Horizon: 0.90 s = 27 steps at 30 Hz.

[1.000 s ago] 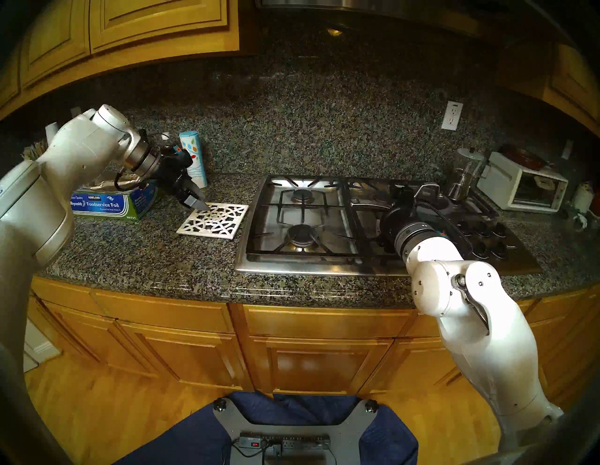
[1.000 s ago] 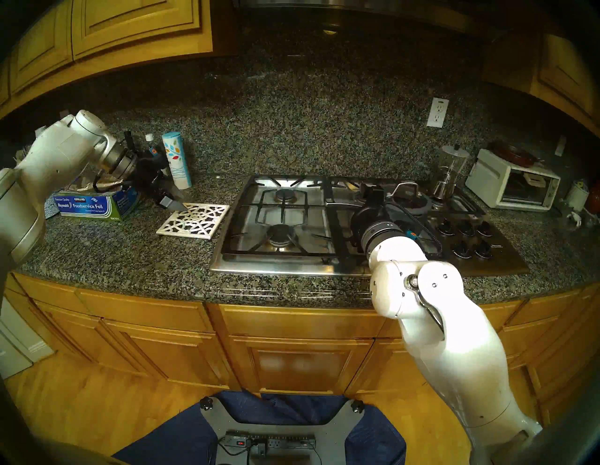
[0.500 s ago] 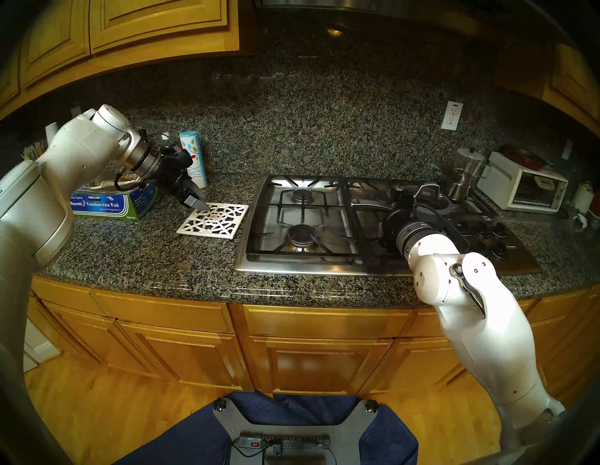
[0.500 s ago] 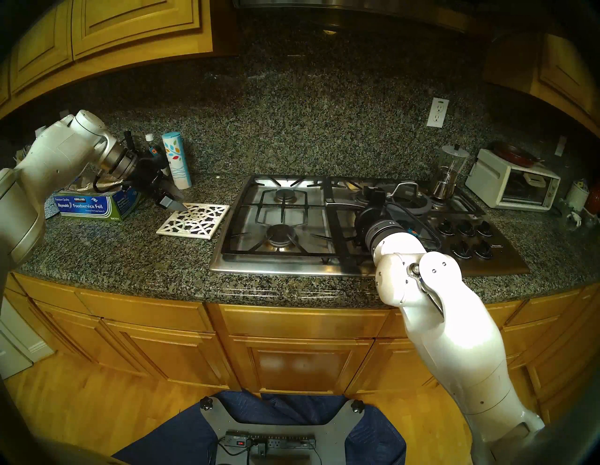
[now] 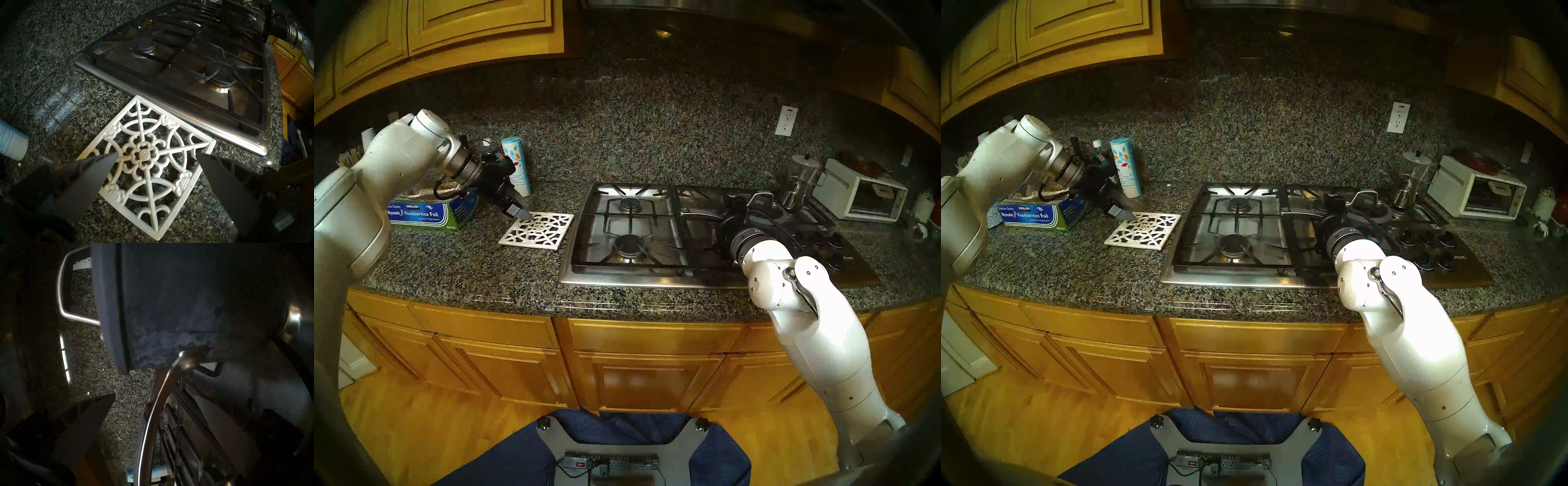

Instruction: Pick up the pot, put it on the stove, take off the pot lid

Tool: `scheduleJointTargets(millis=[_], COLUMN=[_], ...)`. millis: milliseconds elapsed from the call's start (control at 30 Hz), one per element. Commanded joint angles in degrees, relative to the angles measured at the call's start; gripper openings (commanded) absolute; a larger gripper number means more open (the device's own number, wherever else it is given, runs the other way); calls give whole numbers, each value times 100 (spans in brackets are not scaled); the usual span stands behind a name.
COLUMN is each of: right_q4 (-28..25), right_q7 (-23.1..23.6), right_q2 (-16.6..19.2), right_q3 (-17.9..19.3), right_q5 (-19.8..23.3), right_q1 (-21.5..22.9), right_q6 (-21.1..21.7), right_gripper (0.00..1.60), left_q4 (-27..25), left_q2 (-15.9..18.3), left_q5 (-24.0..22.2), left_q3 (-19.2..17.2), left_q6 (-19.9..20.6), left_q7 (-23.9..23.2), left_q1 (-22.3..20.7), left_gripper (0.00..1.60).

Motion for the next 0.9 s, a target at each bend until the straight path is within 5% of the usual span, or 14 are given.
scheduleJointTargets(millis=[0,300,333,433,633,733,867], right_q4=[32,215,230,264,322,354,405], right_q7=[315,451,462,491,529,548,581], right_q2=[-6,-22,-23,-25,-32,-50,-93], right_q3=[111,99,96,91,89,78,36], right_q5=[8,83,87,94,116,120,104], right_q1=[278,373,381,399,422,428,442], right_q6=[180,328,339,369,426,448,470], right_gripper=[160,154,148,78,51,0,0], left_q4=[3,-2,-2,-3,-5,-6,-7], left_q2=[-6,-4,-4,-3,-2,-2,-1], left_q5=[-25,-25,-25,-25,-25,-25,-25], left_q3=[-76,-77,-77,-77,-78,-78,-78], left_q6=[-9,-6,-6,-6,-5,-4,-4], left_q7=[-4,-2,-2,-2,-1,-1,-1], left_q1=[-243,-242,-242,-242,-242,-242,-242], left_gripper=[160,160,160,160,160,160,160])
